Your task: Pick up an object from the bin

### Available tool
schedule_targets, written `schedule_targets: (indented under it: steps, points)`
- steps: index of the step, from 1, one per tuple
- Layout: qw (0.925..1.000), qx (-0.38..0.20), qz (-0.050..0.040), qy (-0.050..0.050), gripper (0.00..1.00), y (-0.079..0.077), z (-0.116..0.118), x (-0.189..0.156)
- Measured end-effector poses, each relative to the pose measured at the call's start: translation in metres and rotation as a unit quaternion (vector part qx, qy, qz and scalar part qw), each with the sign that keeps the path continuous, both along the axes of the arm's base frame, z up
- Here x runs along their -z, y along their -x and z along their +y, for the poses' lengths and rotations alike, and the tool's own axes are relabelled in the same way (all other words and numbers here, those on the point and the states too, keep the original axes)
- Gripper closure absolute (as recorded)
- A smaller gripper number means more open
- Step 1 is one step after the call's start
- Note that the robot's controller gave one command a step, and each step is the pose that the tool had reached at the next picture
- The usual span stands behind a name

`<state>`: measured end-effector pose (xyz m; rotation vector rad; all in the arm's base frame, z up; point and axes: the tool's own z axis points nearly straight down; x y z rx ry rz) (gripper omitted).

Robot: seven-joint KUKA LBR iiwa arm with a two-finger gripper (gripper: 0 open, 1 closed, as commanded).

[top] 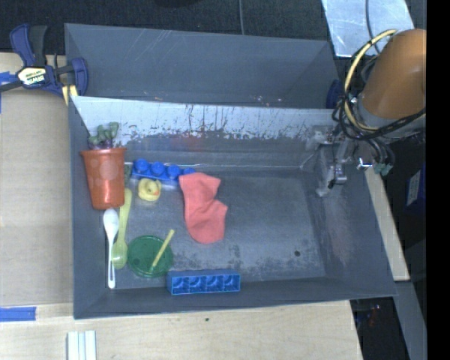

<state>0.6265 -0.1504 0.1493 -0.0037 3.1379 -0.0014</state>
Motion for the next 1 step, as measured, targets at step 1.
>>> schedule_targets:
  steps: [1]
  points:
    - [1.0000, 0.000, 0.0000, 0.000, 0.00, 0.0000, 0.0000, 0.0000]
